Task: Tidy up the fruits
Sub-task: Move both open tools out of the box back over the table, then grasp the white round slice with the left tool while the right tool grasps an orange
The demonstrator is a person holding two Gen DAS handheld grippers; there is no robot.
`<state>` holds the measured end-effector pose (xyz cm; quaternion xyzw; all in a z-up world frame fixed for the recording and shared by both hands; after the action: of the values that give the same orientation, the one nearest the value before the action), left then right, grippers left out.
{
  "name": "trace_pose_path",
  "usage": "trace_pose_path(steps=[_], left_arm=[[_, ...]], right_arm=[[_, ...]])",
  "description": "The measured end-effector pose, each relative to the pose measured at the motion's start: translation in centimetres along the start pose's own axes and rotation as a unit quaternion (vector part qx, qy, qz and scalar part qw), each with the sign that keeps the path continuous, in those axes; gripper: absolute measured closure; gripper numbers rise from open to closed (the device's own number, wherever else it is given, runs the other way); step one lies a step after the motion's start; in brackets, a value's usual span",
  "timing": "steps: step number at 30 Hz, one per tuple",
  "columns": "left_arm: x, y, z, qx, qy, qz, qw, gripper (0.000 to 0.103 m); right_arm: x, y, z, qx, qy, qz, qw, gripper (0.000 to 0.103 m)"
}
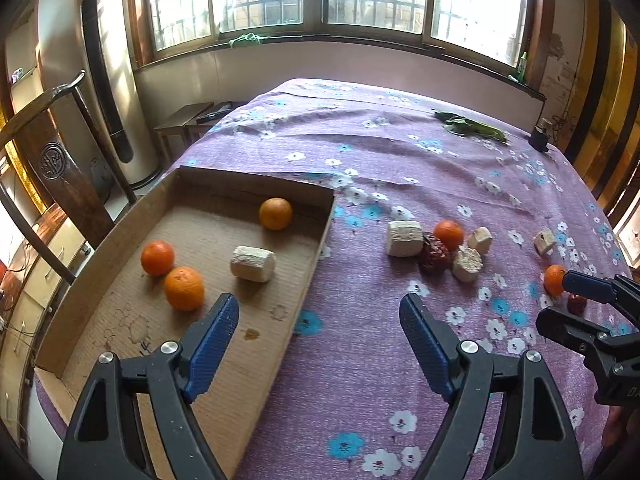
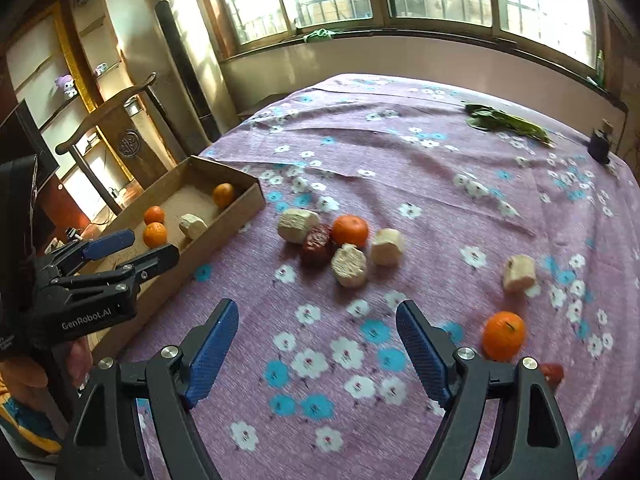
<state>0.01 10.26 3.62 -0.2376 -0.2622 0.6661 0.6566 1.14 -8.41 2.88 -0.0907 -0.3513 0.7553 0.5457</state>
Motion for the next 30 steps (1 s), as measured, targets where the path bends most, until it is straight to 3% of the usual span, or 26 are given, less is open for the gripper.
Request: trace_pose_path(steps=[8, 19, 30], left_arm=[[-4.3, 0.2, -0.7, 0.016, 0.032, -0.028, 0.999, 0.021], [-10.0, -0.5, -4.2, 0.046, 0.086, -0.045, 0.9942, 0.021], [-12.9, -1.5, -8.1, 0.055, 0.07, -0.047, 0.995, 0.021]], right_arm=[[-4.7, 2.2, 3.0, 0.002, 0.046, -0.021, 0.999, 0.018], [-8.9, 3.6, 4.9, 0.021, 0.072, -0.021, 0.997, 0.018], [-10.8, 3.0, 5.0, 0.024, 0.058, -0.021, 0.998, 0.018]])
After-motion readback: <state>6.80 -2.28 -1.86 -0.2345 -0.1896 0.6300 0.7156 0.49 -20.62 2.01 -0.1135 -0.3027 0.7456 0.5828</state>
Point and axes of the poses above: each gripper's, at about its wrist camera, not at the fingertips, and z roughly against the way its jaws point, x to its left, y to its underside, the point moved 5 cm from there along -z, roughly the way its jaws point, and after that the axes turned 4 degrees about -z, right-handed, at the moved point
